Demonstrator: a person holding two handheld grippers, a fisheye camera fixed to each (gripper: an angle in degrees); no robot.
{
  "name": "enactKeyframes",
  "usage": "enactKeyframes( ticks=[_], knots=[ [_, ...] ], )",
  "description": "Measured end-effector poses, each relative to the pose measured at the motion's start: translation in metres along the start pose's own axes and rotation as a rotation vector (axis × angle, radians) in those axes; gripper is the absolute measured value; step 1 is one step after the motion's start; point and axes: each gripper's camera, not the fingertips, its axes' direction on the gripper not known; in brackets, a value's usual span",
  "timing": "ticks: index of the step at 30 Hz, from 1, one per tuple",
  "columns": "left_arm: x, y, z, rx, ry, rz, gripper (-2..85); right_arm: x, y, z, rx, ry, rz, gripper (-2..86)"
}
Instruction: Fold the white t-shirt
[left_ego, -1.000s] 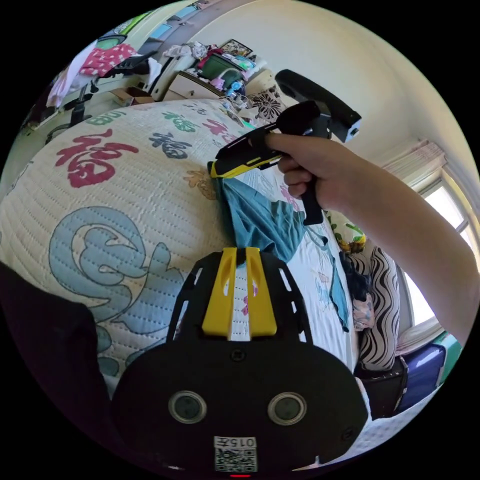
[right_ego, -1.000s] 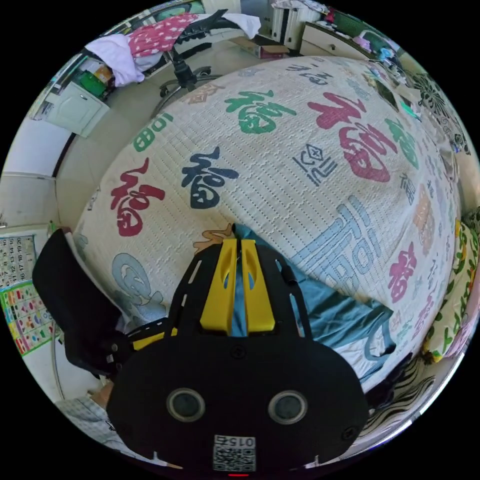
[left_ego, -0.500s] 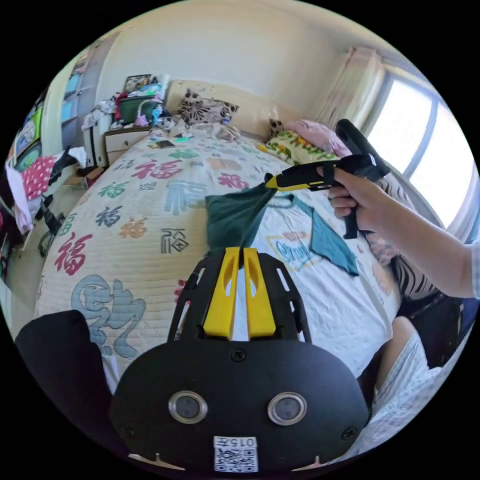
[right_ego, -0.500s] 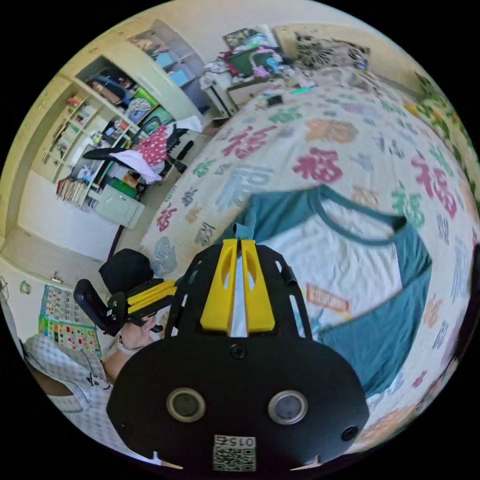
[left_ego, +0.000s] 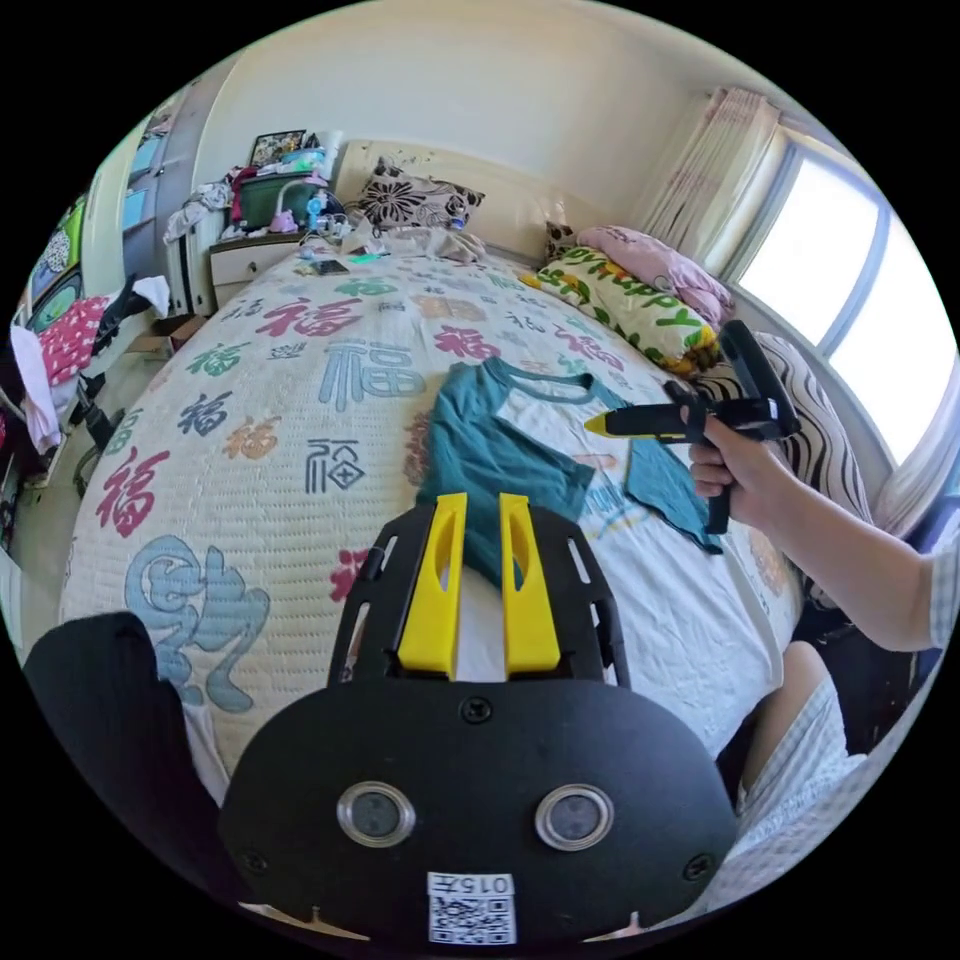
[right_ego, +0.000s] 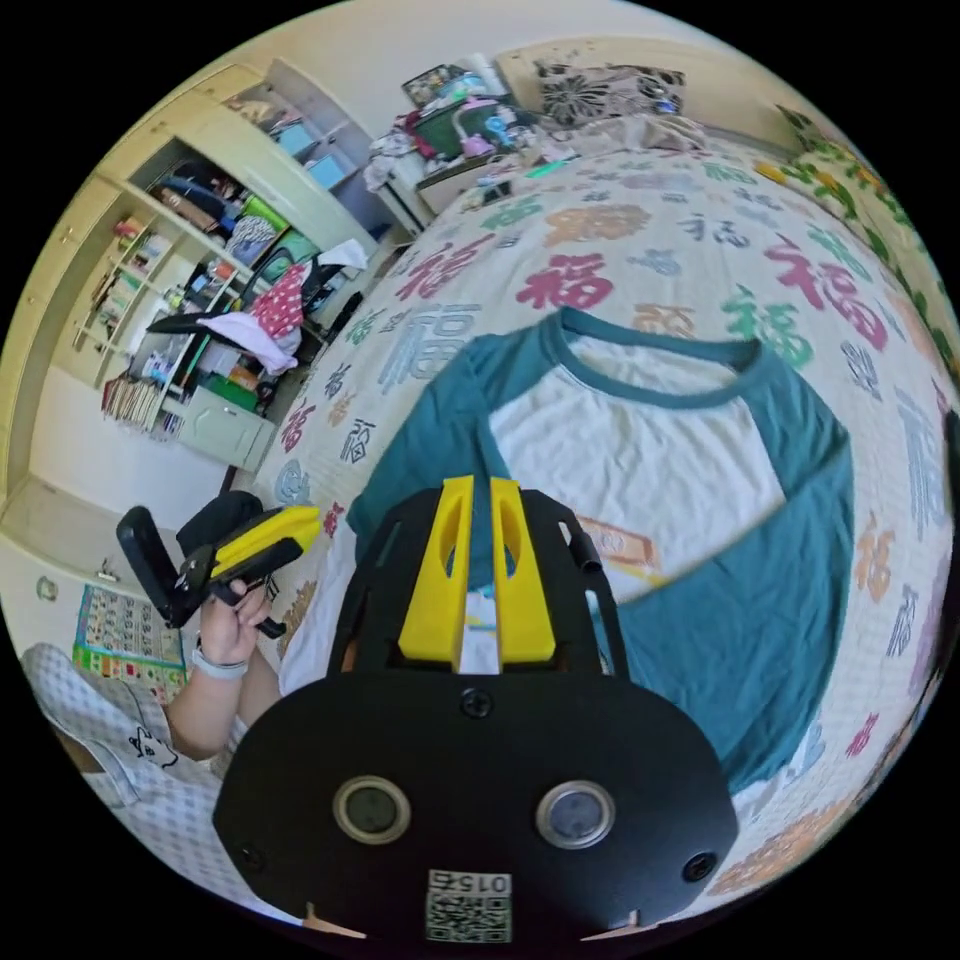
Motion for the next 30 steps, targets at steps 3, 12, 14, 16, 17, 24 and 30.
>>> enactKeyframes(
  ticks=[3,12,14,16,17,24,30],
  knots=[
    [-0.002,-0.012,0.027,-0.046,-0.006,-0.009,6.1,-0.016,-0.038,0.011,-0.033,0.002,-0.071,4.5],
    [-0.001,0.007,0.057,-0.123,-0.047,-0.051,2.9,-0.033,-0.124,0.063,-0.237,0.059,-0.187,-0.6],
    [0.006,0.007,0.058,-0.143,-0.062,-0.015,2.6,-0.026,-0.130,0.054,-0.207,0.021,-0.154,-0.6],
    [0.009,0.004,0.050,-0.138,-0.075,-0.010,3.2,-0.017,-0.132,0.024,-0.119,-0.027,-0.117,-0.4],
    [0.010,0.001,0.036,-0.062,-0.078,-0.007,3.9,-0.014,-0.132,0.013,-0.094,-0.052,-0.120,-0.3],
    [0.002,-0.096,0.043,0.056,0.118,0.124,8.0,0.058,-0.092,-0.139,-0.010,0.092,-0.237,5.9],
    [0.020,-0.191,0.138,-0.128,0.181,0.267,10.3,0.140,-0.054,-0.194,-0.119,0.247,-0.111,10.1]
  ],
)
